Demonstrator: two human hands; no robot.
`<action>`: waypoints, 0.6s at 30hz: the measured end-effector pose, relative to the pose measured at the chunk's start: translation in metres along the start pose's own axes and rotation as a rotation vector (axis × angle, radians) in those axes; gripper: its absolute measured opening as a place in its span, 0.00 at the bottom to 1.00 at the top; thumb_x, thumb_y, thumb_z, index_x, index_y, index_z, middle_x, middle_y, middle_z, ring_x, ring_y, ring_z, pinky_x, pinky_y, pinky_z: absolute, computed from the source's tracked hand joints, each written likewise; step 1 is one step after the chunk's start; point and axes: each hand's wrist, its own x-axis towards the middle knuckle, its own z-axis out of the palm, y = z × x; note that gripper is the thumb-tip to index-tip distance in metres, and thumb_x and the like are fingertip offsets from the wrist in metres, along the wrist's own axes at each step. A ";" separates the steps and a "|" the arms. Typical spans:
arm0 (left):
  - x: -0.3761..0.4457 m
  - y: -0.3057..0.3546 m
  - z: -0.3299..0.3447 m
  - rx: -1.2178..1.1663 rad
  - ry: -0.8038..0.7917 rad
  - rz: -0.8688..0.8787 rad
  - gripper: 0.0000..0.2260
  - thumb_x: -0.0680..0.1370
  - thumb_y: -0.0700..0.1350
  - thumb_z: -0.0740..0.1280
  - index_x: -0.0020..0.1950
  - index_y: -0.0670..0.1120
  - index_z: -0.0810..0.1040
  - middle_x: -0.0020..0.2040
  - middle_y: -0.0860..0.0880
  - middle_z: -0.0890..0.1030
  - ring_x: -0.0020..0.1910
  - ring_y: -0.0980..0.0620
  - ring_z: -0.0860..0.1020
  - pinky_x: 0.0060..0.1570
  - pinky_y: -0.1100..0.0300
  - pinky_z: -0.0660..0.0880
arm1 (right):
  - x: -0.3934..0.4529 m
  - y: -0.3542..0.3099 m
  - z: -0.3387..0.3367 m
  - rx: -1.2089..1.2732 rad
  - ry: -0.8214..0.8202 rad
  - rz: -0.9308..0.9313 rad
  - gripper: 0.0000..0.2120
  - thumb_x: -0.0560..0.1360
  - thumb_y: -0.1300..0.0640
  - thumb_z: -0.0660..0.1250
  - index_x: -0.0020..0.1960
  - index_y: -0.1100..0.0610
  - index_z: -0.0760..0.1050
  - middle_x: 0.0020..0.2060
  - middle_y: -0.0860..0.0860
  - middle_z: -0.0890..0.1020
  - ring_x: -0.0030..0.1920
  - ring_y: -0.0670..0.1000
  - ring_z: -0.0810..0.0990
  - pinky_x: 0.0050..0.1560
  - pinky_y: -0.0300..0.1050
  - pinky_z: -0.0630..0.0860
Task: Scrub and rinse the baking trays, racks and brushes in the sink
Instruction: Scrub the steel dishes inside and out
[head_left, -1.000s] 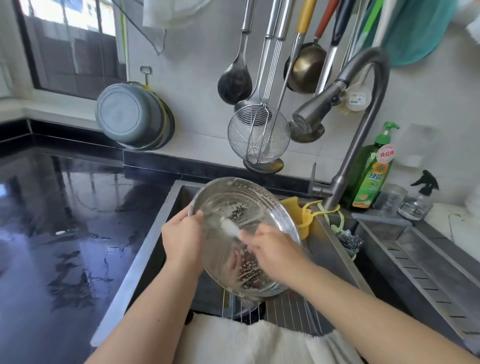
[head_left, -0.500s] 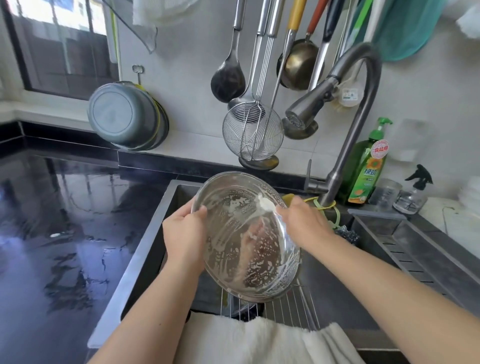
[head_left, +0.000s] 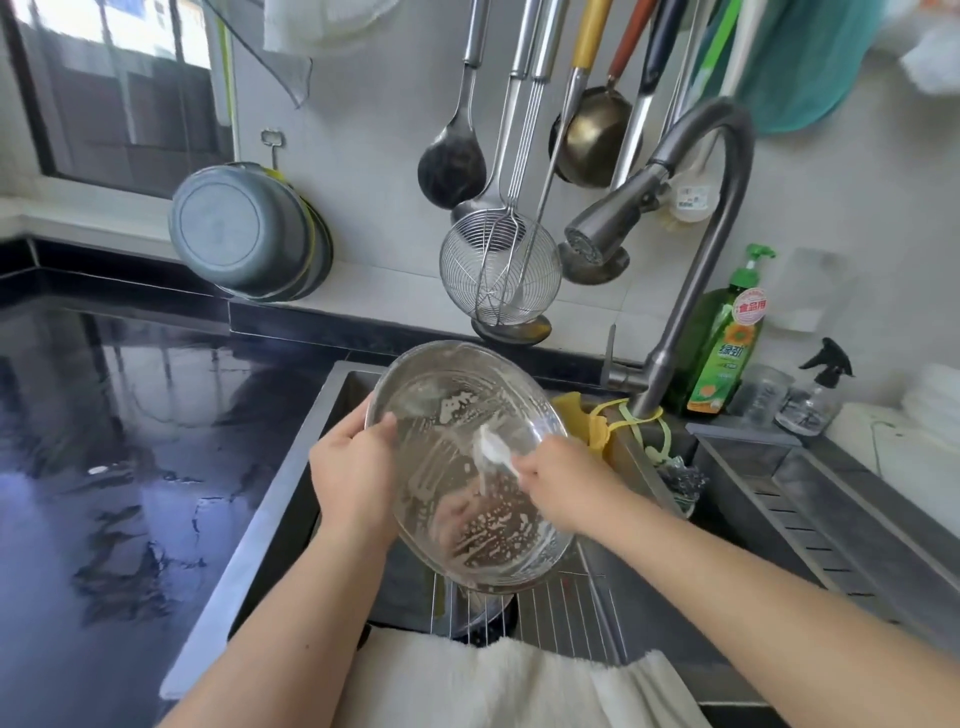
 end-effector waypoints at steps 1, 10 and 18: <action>0.001 0.001 -0.001 0.000 0.010 0.008 0.17 0.79 0.39 0.67 0.47 0.62 0.88 0.47 0.53 0.88 0.46 0.51 0.84 0.47 0.56 0.81 | -0.012 -0.014 0.010 0.080 -0.072 -0.042 0.12 0.83 0.57 0.62 0.63 0.51 0.81 0.40 0.47 0.77 0.34 0.47 0.73 0.32 0.40 0.68; 0.007 0.003 -0.006 -0.010 0.075 -0.007 0.14 0.79 0.38 0.68 0.55 0.55 0.89 0.45 0.51 0.88 0.43 0.50 0.84 0.41 0.57 0.81 | -0.041 -0.031 0.034 0.146 -0.053 -0.077 0.12 0.84 0.48 0.59 0.58 0.52 0.77 0.45 0.47 0.74 0.43 0.51 0.77 0.45 0.51 0.79; -0.001 0.003 0.002 -0.022 0.007 -0.031 0.15 0.81 0.38 0.67 0.52 0.57 0.88 0.44 0.53 0.88 0.44 0.51 0.84 0.43 0.57 0.81 | -0.031 -0.020 0.016 0.099 0.105 0.077 0.09 0.83 0.56 0.62 0.61 0.52 0.77 0.48 0.47 0.73 0.42 0.49 0.77 0.44 0.52 0.81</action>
